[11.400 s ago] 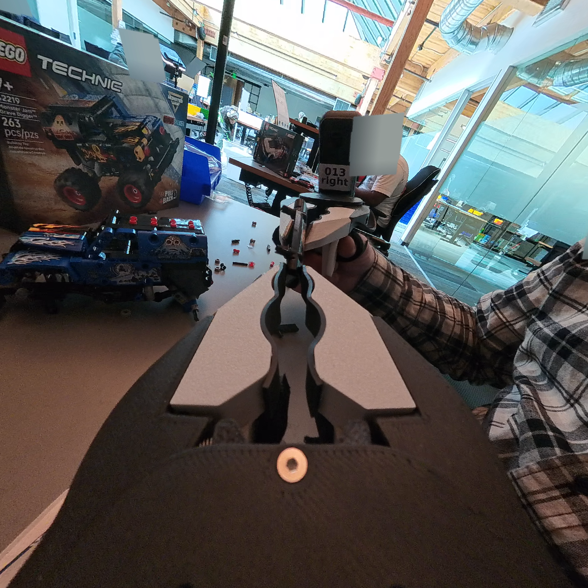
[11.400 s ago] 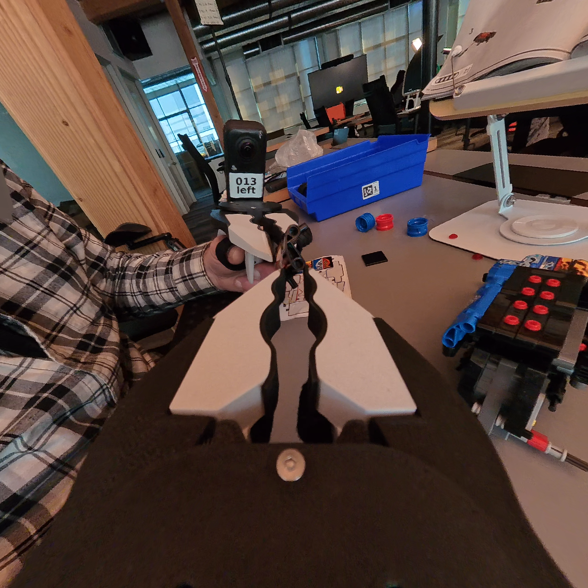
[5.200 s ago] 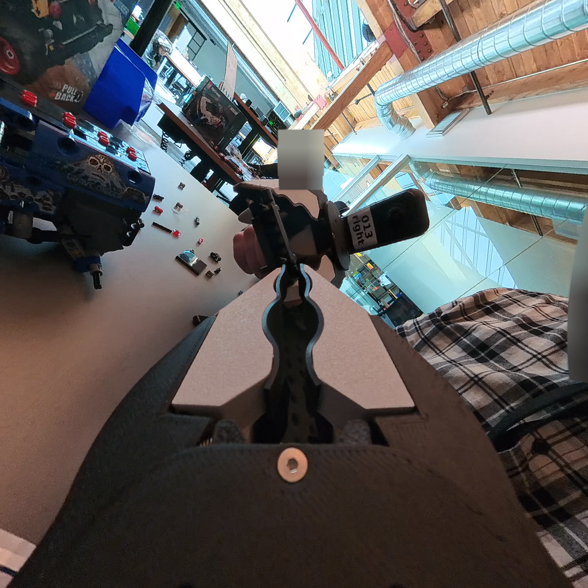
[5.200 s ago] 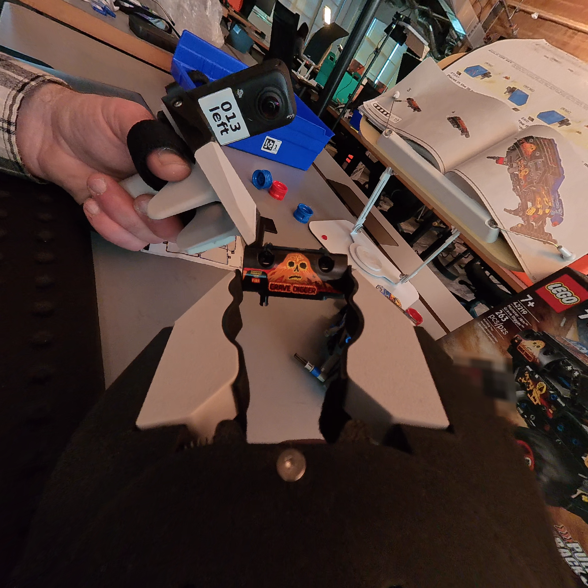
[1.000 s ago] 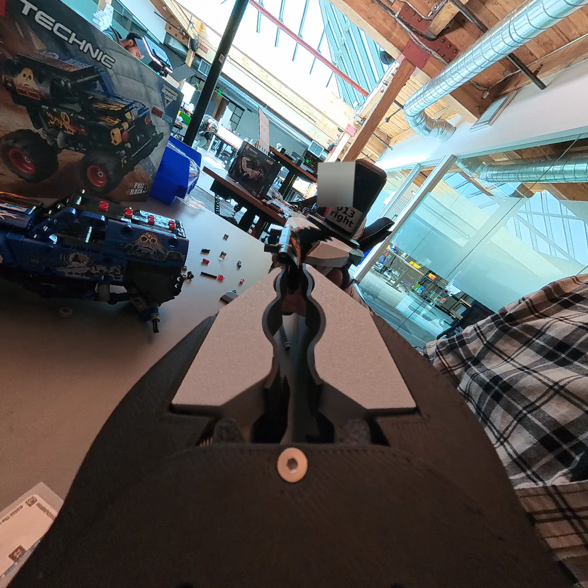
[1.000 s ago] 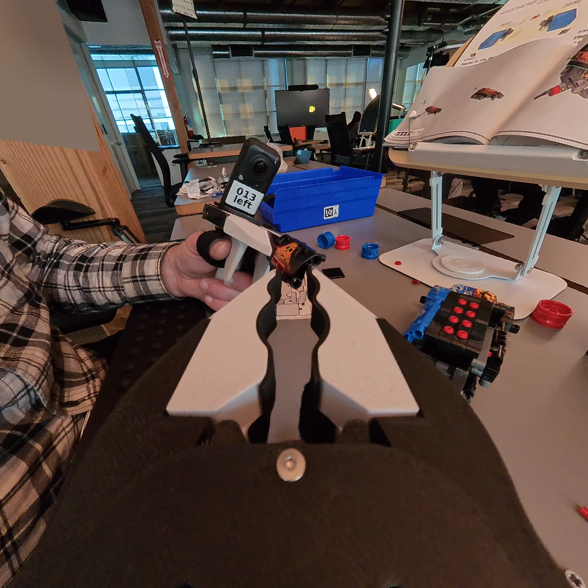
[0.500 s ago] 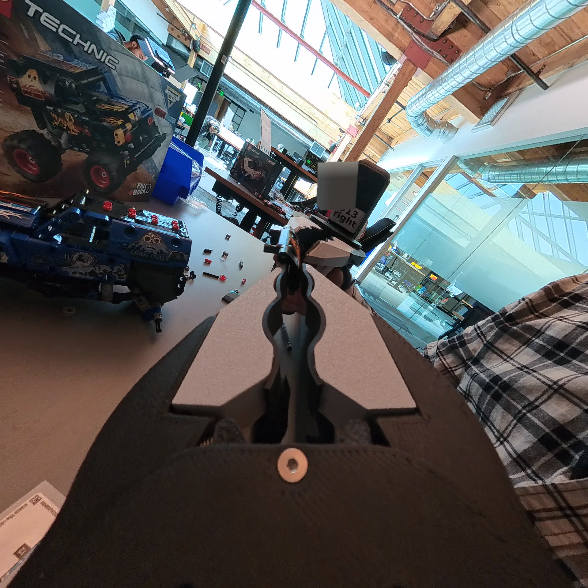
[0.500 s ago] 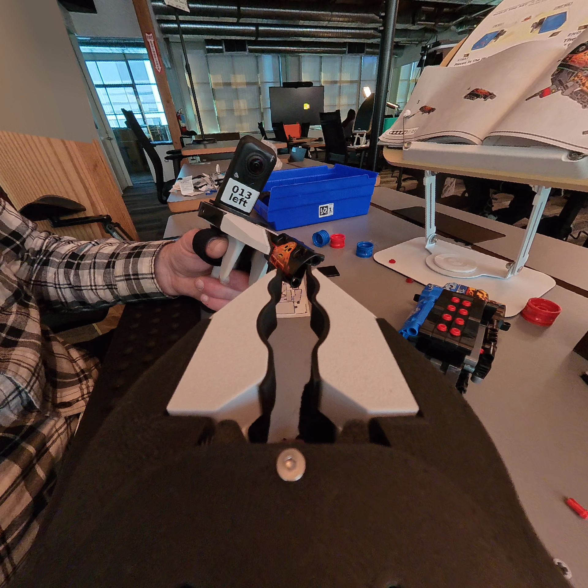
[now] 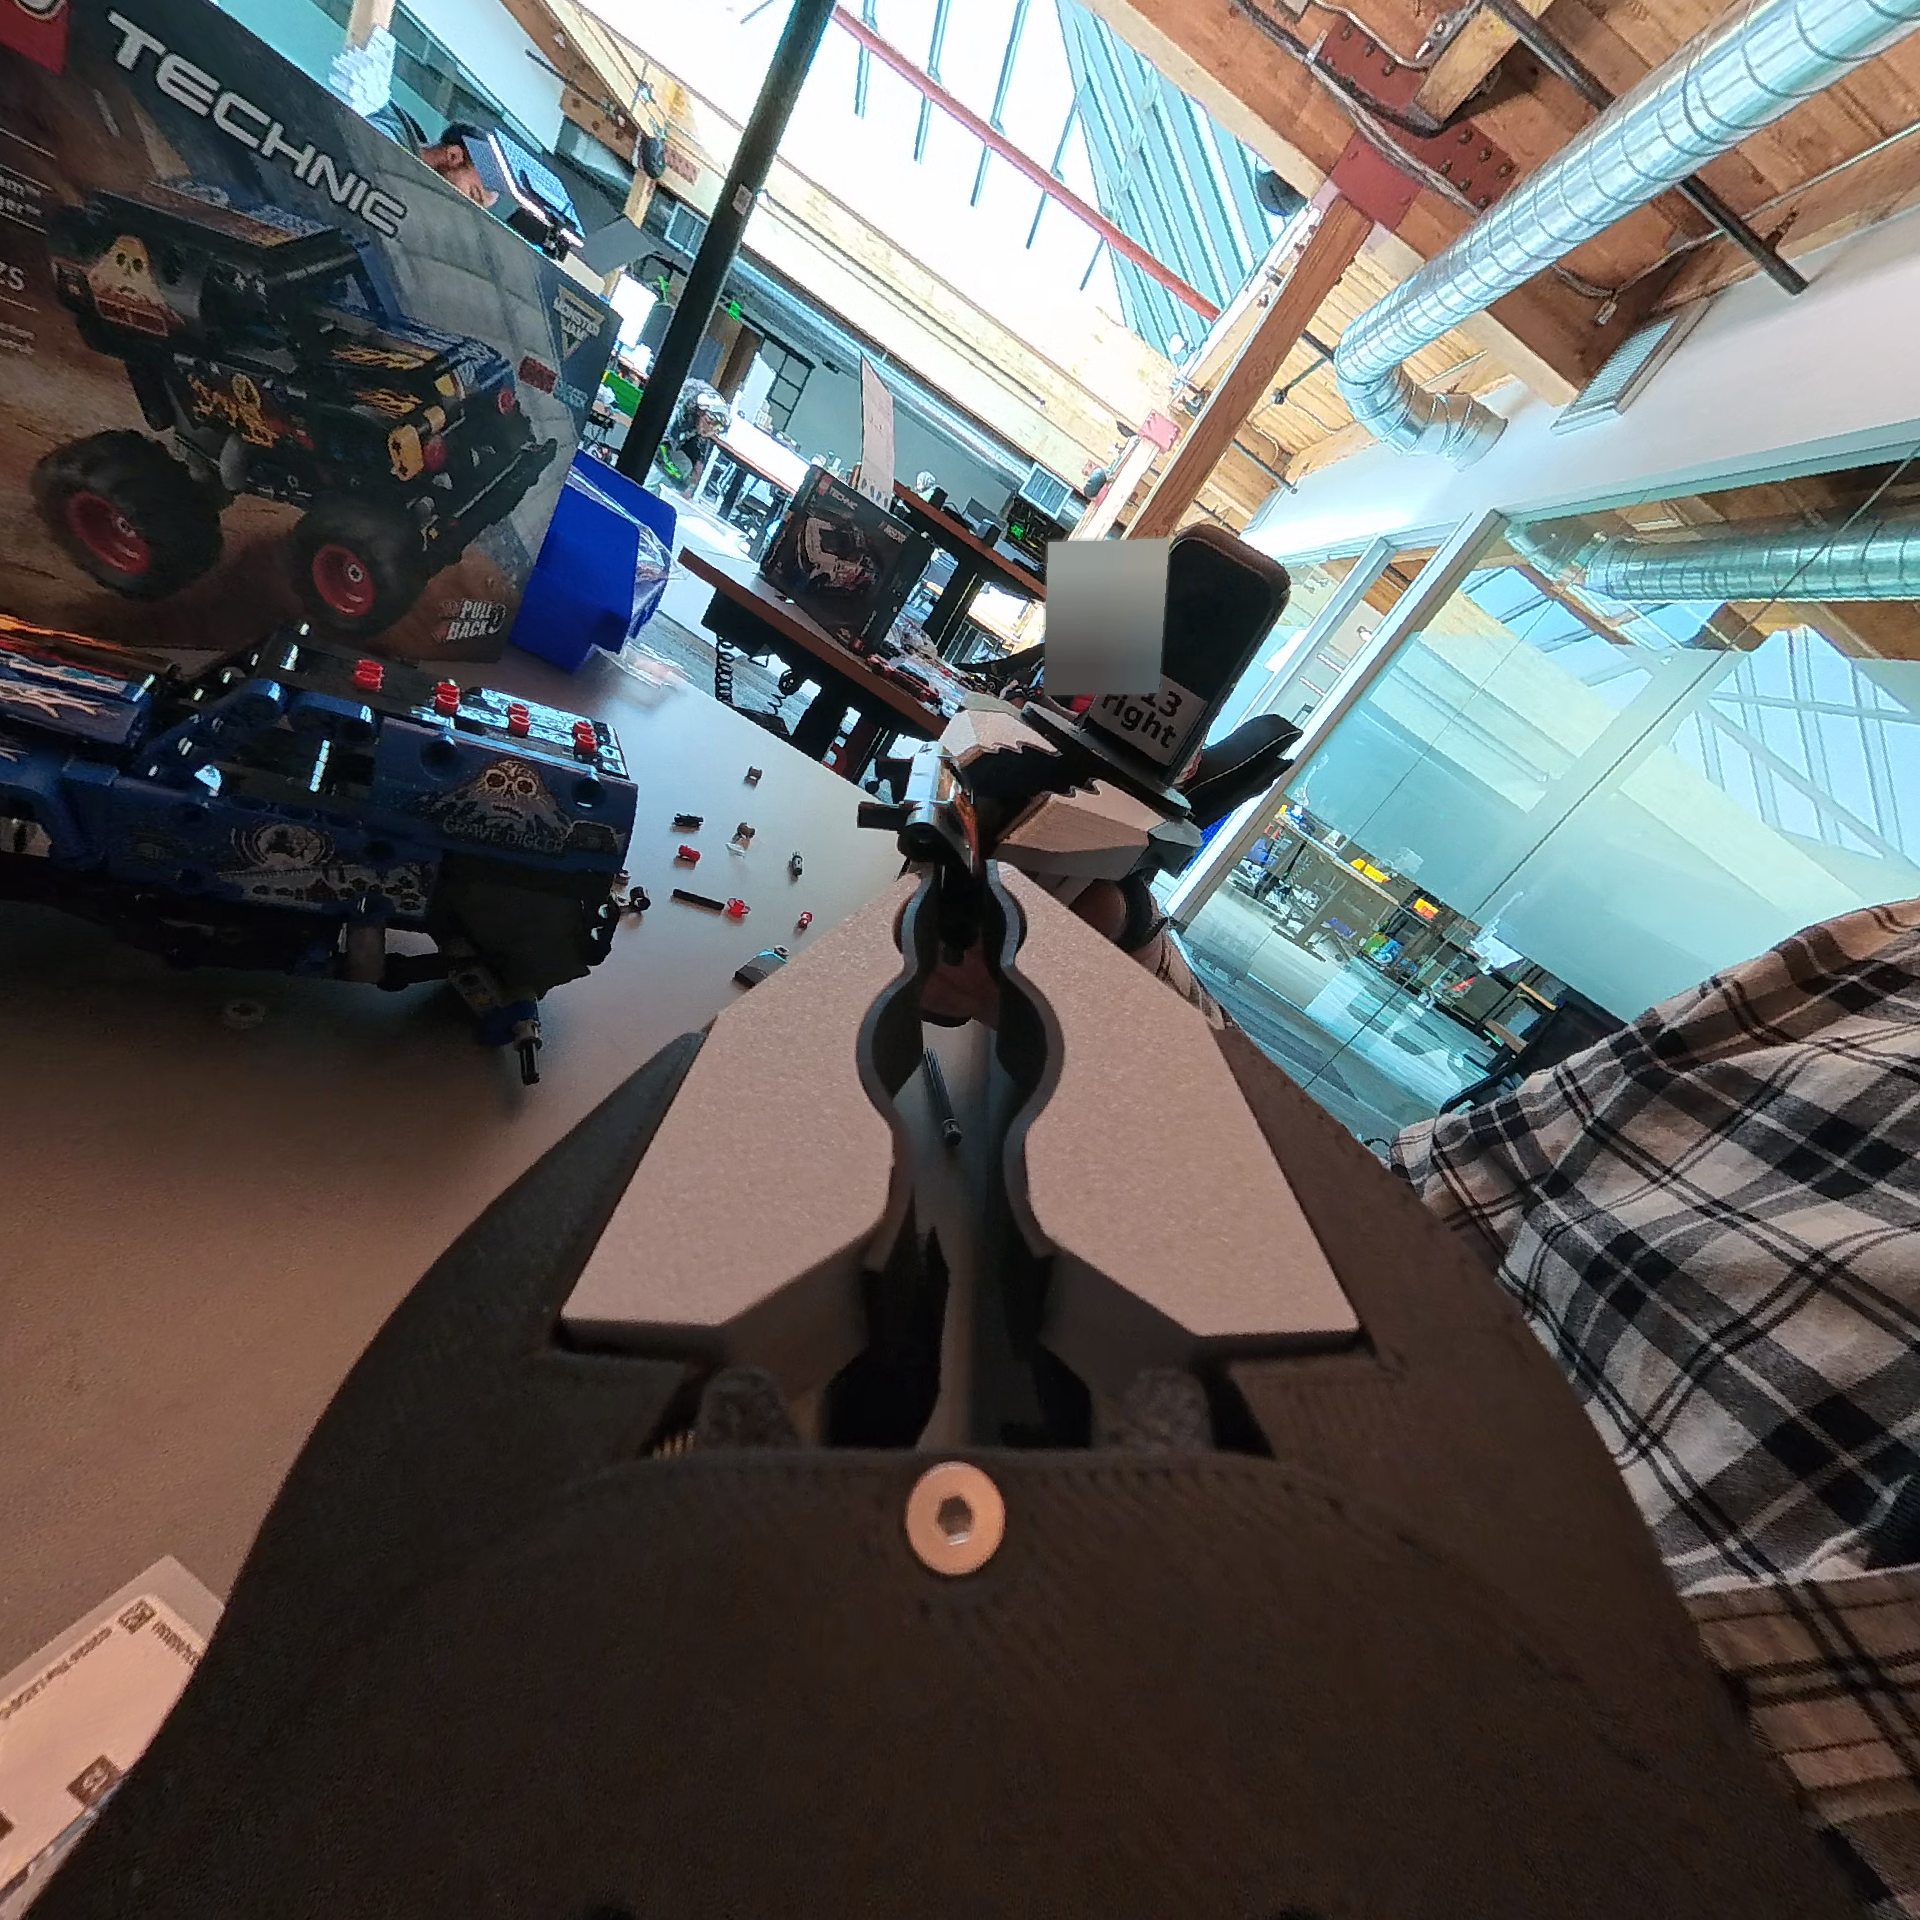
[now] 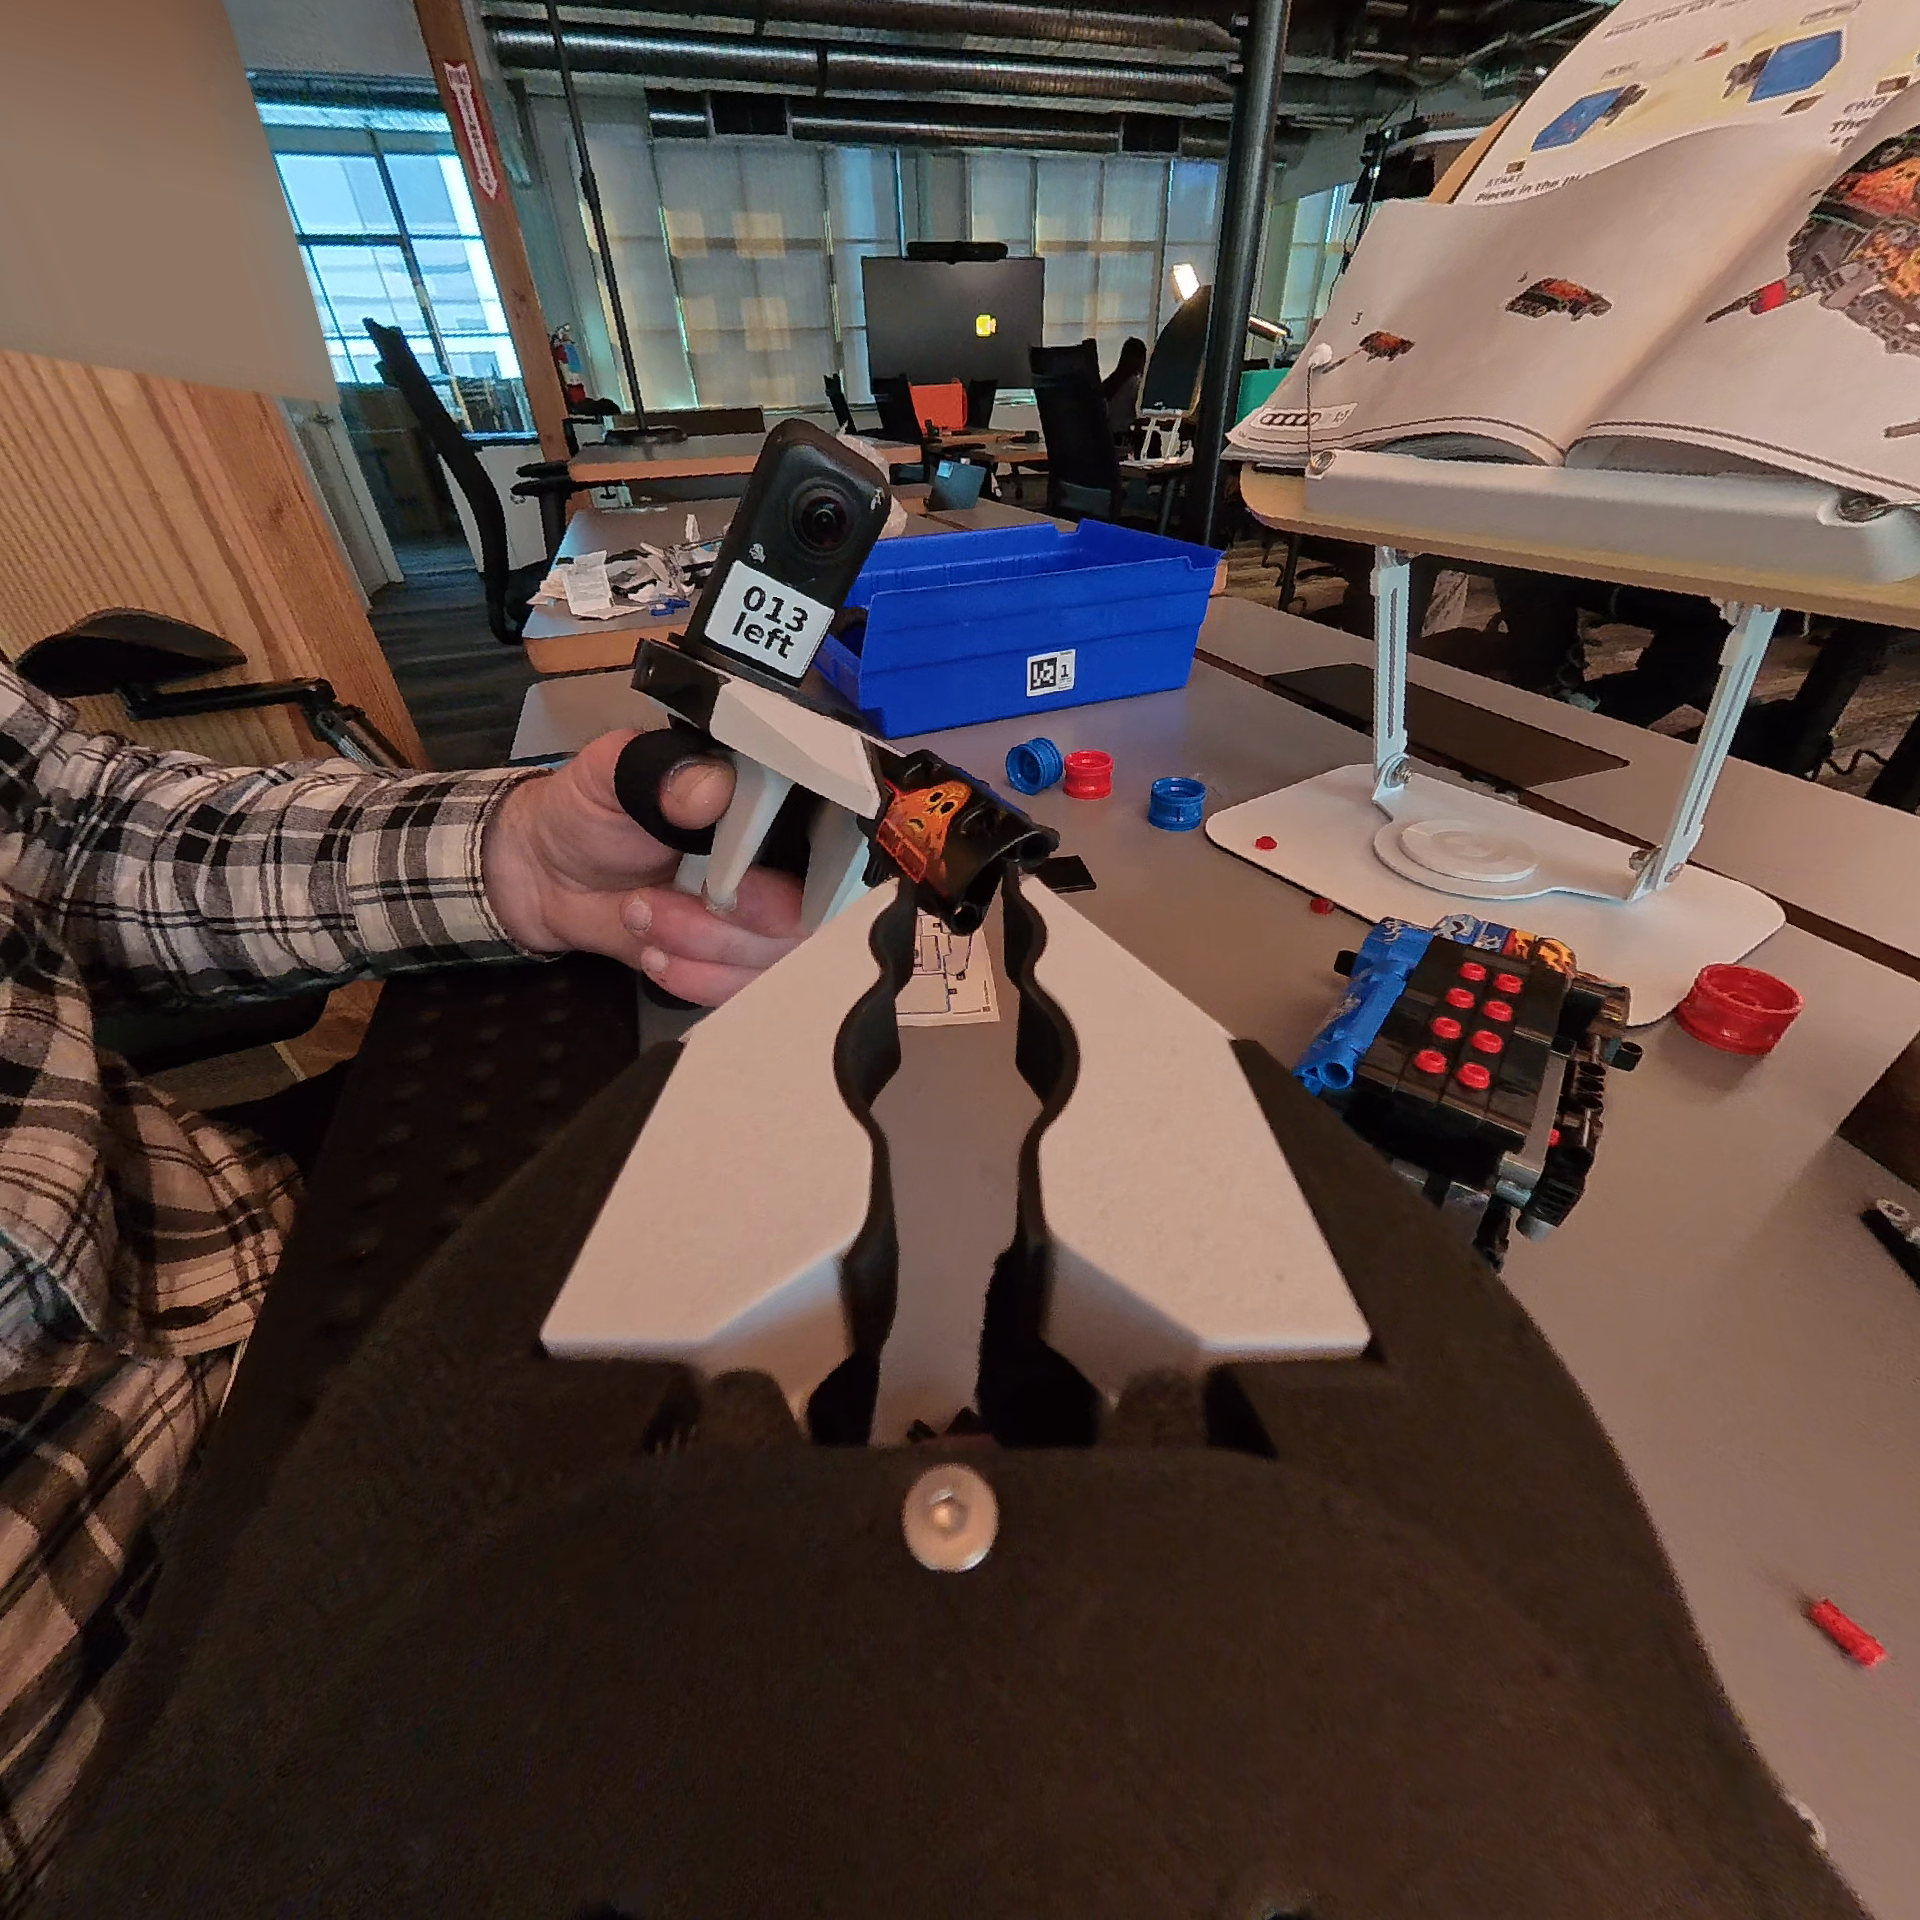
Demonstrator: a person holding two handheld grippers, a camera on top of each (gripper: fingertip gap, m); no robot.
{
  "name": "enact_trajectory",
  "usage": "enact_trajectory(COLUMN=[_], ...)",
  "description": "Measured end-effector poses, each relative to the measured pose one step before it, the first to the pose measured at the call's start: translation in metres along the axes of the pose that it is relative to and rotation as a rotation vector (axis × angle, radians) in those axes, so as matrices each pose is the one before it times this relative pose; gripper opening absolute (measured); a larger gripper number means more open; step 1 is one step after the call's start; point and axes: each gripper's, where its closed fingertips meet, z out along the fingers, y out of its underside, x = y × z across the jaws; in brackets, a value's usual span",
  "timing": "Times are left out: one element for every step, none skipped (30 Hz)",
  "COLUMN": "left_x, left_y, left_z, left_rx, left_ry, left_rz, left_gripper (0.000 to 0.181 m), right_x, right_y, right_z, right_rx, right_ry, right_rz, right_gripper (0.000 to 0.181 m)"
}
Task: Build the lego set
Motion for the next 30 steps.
enact_trajectory(left_x=[-0.00004, -0.00007, -0.00020, -0.00031, -0.00026, -0.00018, -0.00016, -0.00005, -0.00011, -0.00017, -0.00007, -0.00007, -0.00006, -0.00033, -0.00010, -0.00003, -0.00006, -0.00020, -0.00006, 0.00008, -0.00004, -0.00019, -0.00017, -0.00015, -0.00042, -0.00020, -0.00007, -0.00004, -0.00018, -0.00003], left_y=[-0.00006, -0.00008, -0.00013, -0.00016, -0.00027, -0.00029, -0.00020, -0.00025, -0.00005, 0.00010, 0.00003, -0.00009, 0.00001, -0.00005, -0.00005, -0.00023, -0.00019, -0.00008, -0.00001, 0.00012, 0.00011, 0.00013, 0.00003, -0.00016, -0.00030, -0.00016, -0.00022, -0.00017, -0.00021, -0.00018], left_z=[-0.00007, -0.00010, -0.00004, -0.00016, -0.00020, -0.00020, -0.00014, -0.00004, -0.00008, -0.00002, -0.00001, -0.00005, -0.00005, -0.00007, -0.00012, -0.00008, -0.00015, -0.00006, 0.00001, -0.00003, 0.00008, 0.00003, -0.00002, -0.00016, -0.00015, -0.00023, -0.00009, -0.00013, -0.00016, -0.00012], left_rx=[0.0002, 0.0006, 0.0006, 0.0009, 0.0014, 0.0015, 0.0011, 0.0012, 0.0000, -0.0001, -0.0002, 0.0004, 0.0002, 0.0001, 0.0003, 0.0011, 0.0010, 0.0003, 0.0001, -0.0003, -0.0008, -0.0006, -0.0002, 0.0008, 0.0013, 0.0012, 0.0010, 0.0008, 0.0006, 0.0009], left_ry=[-0.0001, -0.0005, -0.0010, -0.0018, -0.0013, -0.0009, -0.0008, -0.0007, -0.0005, -0.0009, -0.0005, -0.0001, -0.0007, -0.0017, -0.0009, 0.0001, -0.0004, -0.0009, -0.0005, 0.0005, -0.0001, -0.0012, -0.0011, -0.0011, -0.0020, -0.0008, -0.0001, -0.0009, -0.0011, -0.0010], left_rz=[-0.0001, 0.0003, 0.0003, 0.0006, 0.0002, 0.0000, 0.0005, 0.0004, 0.0000, -0.0001, 0.0000, 0.0002, 0.0004, 0.0007, 0.0000, -0.0006, -0.0001, 0.0003, -0.0002, -0.0008, 0.0000, 0.0010, 0.0003, -0.0003, 0.0000, -0.0005, -0.0005, 0.0010, 0.0009, 0.0006], left_gripper=[0.006, 0.006, 0.006, 0.006, 0.006, 0.006, 0.006, 0.006, 0.005, 0.005, 0.006, 0.006, 0.006, 0.006, 0.006, 0.006, 0.006, 0.006, 0.006, 0.006, 0.006, 0.006, 0.006, 0.006, 0.006, 0.006, 0.006, 0.006, 0.006, 0.006], right_x=[0.00001, 0.00016, 0.00028, 0.00022, 0.00035, 0.00036, 0.00033, 0.00038, 0.00022, 0.00023, 0.00020, 0.00006, 0.00005, -0.00020, -0.00030, 0.00006, 0.00014, 0.00005, 0.00000, 0.00002, 0.00016, 0.00024, 0.00010, 0.00005, -0.00003, 0.00016, 0.00026, 0.00015, 0.00007, 0.00011], right_y=[0.00011, -0.00004, -0.00002, -0.00023, -0.00037, -0.00044, -0.00039, -0.00014, 0.00008, 0.00029, 0.00048, 0.00074, 0.00105, 0.00077, 0.00036, 0.00010, 0.00005, -0.00019, -0.00024, -0.00008, -0.00017, 0.00000, 0.00008, 0.00003, 0.00025, 0.00054, 0.00064, 0.00071, 0.00083, 0.00065], right_z=[0.00009, -0.00002, -0.00009, -0.00023, -0.00017, -0.00034, -0.00026, -0.00024, -0.00004, 0.00016, 0.00020, 0.00034, 0.00042, 0.00050, 0.00021, 0.00005, -0.00013, -0.00005, -0.00013, -0.00014, -0.00006, 0.00001, 0.00008, 0.00006, 0.00012, 0.00022, 0.00026, 0.00042, 0.00041, 0.00025], right_rx=[-0.0008, -0.0004, 0.0002, 0.0010, 0.0020, 0.0025, 0.0021, 0.0011, -0.0006, -0.0021, -0.0035, -0.0047, -0.0062, -0.0050, -0.0020, -0.0007, -0.0003, 0.0007, 0.0011, 0.0007, 0.0005, 0.0000, -0.0006, -0.0009, -0.0019, -0.0033, -0.0041, -0.0047, -0.0049, -0.0042], right_ry=[0.0012, 0.0013, 0.0017, 0.0017, 0.0020, 0.0021, 0.0020, 0.0021, 0.0015, 0.0015, 0.0025, 0.0024, 0.0016, 0.0001, -0.0004, 0.0002, 0.0006, 0.0004, 0.0000, 0.0007, 0.0015, 0.0018, 0.0014, 0.0013, 0.0017, 0.0026, 0.0030, 0.0024, 0.0020, 0.0023], right_rz=[-0.0018, -0.0011, -0.0008, -0.0004, -0.0002, -0.0005, -0.0002, -0.0003, -0.0003, -0.0010, -0.0027, -0.0034, -0.0031, -0.0027, -0.0016, -0.0003, 0.0003, -0.0001, -0.0004, -0.0007, -0.0010, -0.0012, -0.0014, -0.0022, -0.0030, -0.0037, -0.0040, -0.0035, -0.0030, -0.0033], right_gripper=[0.015, 0.015, 0.015, 0.015, 0.015, 0.015, 0.015, 0.015, 0.015, 0.015, 0.015, 0.015, 0.015, 0.015, 0.015, 0.015, 0.015, 0.016, 0.016, 0.016, 0.016, 0.016, 0.016, 0.016, 0.016, 0.016, 0.016, 0.017, 0.017, 0.017])
